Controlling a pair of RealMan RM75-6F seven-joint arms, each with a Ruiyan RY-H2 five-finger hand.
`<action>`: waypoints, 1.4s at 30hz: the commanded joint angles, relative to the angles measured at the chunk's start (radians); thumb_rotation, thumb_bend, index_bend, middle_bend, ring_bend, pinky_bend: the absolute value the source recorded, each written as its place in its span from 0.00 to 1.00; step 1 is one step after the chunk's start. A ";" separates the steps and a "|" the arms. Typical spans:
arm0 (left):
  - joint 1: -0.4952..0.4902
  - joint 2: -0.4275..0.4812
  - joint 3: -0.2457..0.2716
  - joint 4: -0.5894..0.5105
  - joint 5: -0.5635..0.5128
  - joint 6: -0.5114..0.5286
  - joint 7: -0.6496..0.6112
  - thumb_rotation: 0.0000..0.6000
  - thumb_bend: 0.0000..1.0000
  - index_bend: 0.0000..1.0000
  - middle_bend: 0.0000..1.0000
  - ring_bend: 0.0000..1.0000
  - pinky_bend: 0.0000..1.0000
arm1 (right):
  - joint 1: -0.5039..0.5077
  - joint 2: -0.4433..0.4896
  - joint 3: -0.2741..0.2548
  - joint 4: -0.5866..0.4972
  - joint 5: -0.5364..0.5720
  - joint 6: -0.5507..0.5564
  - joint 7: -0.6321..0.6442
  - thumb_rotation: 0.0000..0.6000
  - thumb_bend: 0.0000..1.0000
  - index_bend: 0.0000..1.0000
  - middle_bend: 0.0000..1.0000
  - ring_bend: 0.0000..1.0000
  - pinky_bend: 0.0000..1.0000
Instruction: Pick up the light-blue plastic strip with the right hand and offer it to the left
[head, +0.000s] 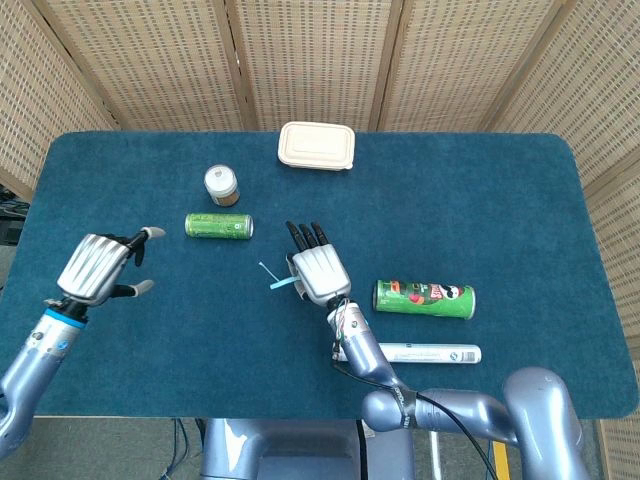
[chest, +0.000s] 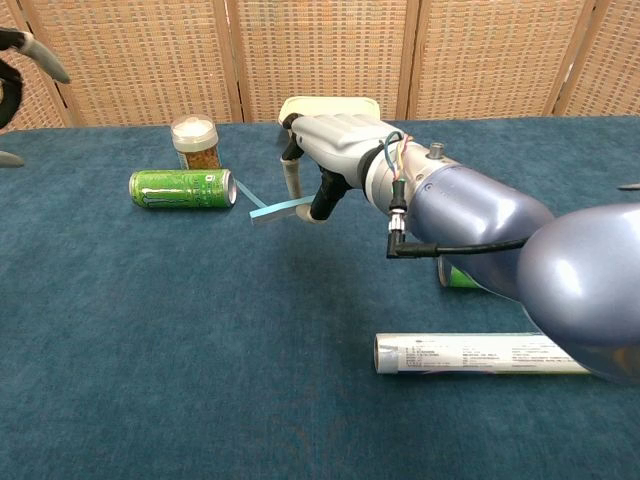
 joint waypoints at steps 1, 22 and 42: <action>-0.074 -0.045 -0.012 0.011 -0.008 -0.092 0.018 1.00 0.02 0.32 0.68 0.73 0.74 | -0.007 0.015 -0.001 -0.034 0.011 0.021 -0.023 1.00 0.52 0.62 0.00 0.00 0.00; -0.249 -0.184 -0.062 -0.075 -0.247 -0.305 0.150 1.00 0.21 0.38 0.69 0.74 0.74 | -0.007 0.040 0.009 -0.155 0.067 0.080 -0.079 1.00 0.55 0.62 0.00 0.00 0.00; -0.349 -0.306 -0.079 -0.003 -0.355 -0.341 0.170 1.00 0.32 0.45 0.69 0.74 0.74 | -0.008 0.036 0.000 -0.183 0.081 0.119 -0.098 1.00 0.57 0.62 0.00 0.00 0.00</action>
